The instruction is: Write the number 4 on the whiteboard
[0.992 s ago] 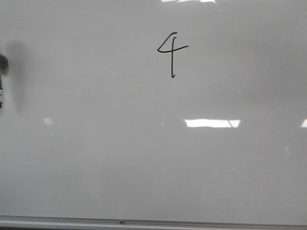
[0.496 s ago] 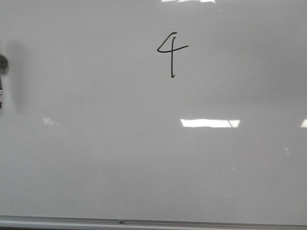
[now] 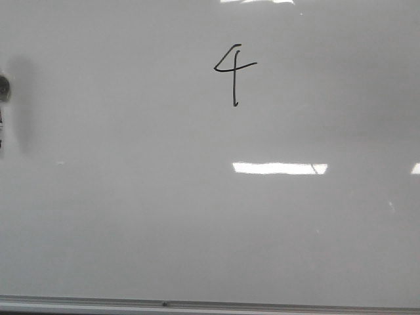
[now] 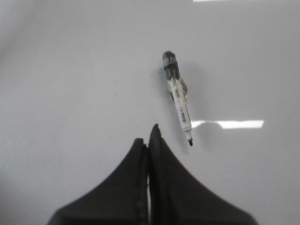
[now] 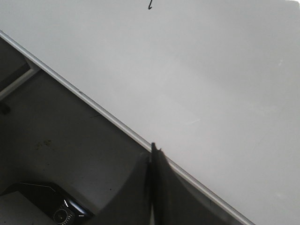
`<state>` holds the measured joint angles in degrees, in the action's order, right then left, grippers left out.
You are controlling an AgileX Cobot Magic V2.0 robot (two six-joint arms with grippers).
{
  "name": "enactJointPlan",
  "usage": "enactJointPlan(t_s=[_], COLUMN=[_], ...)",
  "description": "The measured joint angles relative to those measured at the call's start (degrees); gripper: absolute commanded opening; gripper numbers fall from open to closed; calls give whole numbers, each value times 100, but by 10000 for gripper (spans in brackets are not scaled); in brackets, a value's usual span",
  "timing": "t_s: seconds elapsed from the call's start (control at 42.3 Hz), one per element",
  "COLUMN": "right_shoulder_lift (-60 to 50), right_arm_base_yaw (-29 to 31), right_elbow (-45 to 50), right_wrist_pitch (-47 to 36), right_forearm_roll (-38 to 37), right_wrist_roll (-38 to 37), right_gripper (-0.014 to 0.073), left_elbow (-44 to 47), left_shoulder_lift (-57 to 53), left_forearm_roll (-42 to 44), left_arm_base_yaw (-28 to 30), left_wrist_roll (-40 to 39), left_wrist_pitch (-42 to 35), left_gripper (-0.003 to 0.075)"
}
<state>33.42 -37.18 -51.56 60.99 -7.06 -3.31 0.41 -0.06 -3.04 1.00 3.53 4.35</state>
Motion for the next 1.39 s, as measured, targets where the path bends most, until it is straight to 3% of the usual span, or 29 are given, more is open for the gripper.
enactJointPlan(t_s=[1.393], right_shoulder_lift=[-9], right_arm_base_yaw=[0], right_elbow=[10], right_wrist_pitch=[34], right_forearm_roll=[9], right_wrist_roll=[0], right_gripper=[-69], left_elbow=[0], left_shoulder_lift=[-31], left_forearm_roll=[-47], left_arm_base_yaw=[-117], left_wrist_roll=[0], left_wrist_pitch=[12], left_gripper=[-20])
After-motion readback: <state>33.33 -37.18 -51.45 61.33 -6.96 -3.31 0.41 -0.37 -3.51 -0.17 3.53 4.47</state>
